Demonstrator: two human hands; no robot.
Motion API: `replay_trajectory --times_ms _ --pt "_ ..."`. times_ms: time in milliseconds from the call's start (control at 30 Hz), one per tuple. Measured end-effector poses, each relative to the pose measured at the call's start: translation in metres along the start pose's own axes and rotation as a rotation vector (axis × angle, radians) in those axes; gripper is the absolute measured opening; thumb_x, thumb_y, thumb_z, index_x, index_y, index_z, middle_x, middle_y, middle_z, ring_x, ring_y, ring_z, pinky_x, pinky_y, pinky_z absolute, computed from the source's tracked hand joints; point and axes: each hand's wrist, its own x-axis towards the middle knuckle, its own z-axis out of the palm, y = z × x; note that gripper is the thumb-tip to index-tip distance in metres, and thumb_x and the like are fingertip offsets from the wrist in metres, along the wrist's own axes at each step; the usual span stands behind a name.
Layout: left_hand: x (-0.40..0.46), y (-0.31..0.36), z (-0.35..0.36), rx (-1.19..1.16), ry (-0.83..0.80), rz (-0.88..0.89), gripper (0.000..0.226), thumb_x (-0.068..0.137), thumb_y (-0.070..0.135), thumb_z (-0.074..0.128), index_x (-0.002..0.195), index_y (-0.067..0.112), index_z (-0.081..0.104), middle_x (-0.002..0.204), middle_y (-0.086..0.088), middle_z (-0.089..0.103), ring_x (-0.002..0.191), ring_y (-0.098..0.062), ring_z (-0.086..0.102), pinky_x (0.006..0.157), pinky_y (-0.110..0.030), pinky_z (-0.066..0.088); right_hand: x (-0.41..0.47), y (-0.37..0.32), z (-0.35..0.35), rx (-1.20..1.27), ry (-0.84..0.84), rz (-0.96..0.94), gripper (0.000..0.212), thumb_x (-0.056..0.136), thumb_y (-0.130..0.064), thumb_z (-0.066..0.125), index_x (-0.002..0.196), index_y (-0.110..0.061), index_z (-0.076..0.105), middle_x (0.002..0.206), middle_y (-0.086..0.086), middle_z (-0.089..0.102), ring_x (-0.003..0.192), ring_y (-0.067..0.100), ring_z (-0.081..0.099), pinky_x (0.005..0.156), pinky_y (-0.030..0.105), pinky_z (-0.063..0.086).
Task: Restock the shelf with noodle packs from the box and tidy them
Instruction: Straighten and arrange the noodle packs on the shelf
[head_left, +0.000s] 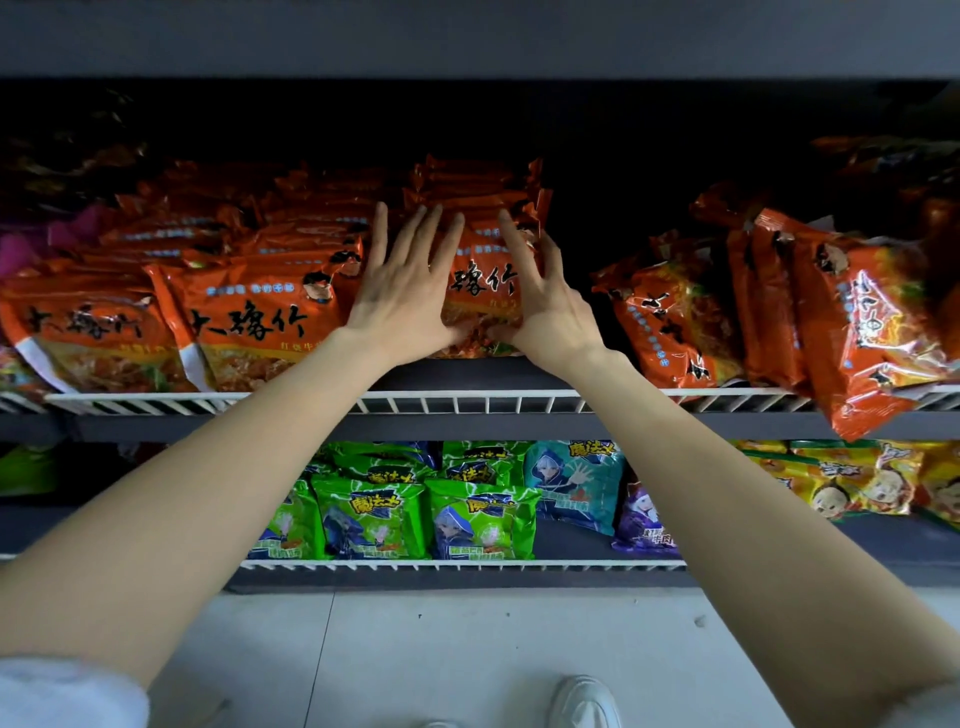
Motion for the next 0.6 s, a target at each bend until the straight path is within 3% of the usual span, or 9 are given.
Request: replay_trajectory --times_ms 167,300,367,467,600 --pt "-0.003 0.01 -0.002 -0.072 0.088 -0.002 0.11 0.075 0.068 0.058 0.15 0.006 0.006 0.156 -0.019 0.015 0.145 -0.03 0.011 0.114 -0.051 -0.01 -0.014 0.007 -0.009 0.018 0.051 -0.034 0.108 0.079 -0.018 0.074 0.15 -0.033 -0.006 0.156 0.024 0.006 0.109 0.038 0.057 0.059 0.027 0.041" --pt "-0.007 0.016 -0.005 -0.124 0.193 0.031 0.096 0.078 0.059 0.06 0.149 0.009 0.019 0.152 -0.015 0.028 0.142 -0.028 0.022 0.114 -0.053 -0.005 -0.026 0.017 -0.018 -0.009 0.15 -0.052 0.096 0.081 -0.025 0.073 0.152 -0.03 0.007 0.153 0.016 0.02 0.129 0.038 0.041 0.079 0.039 0.052" --pt "-0.008 0.017 -0.006 -0.154 0.245 0.034 0.088 0.08 0.056 0.059 0.147 0.01 0.027 0.149 -0.014 0.035 0.139 -0.028 0.028 0.114 -0.055 0.0 -0.028 0.021 -0.02 -0.015 0.167 -0.052 0.088 0.083 -0.029 0.07 0.151 -0.028 0.015 0.151 0.012 0.026 0.129 0.037 0.04 0.087 0.043 0.051" --pt "-0.011 0.018 -0.004 -0.201 0.34 0.005 0.07 0.083 0.047 0.057 0.14 0.014 0.036 0.143 -0.011 0.043 0.132 -0.028 0.038 0.113 -0.056 0.009 -0.029 0.021 -0.022 0.035 0.161 -0.04 0.075 0.086 -0.025 0.063 0.149 -0.026 0.023 0.148 0.01 0.032 0.125 0.036 0.044 0.082 0.044 0.054" --pt "-0.02 0.029 -0.007 -0.248 0.555 0.021 0.039 0.083 0.028 0.057 0.119 0.014 0.053 0.12 -0.006 0.059 0.109 -0.024 0.05 0.101 -0.042 0.03 -0.047 0.031 -0.034 -0.016 0.277 -0.047 0.049 0.089 -0.02 0.058 0.136 -0.016 0.046 0.133 0.01 0.05 0.112 0.032 0.052 0.075 0.038 0.05"
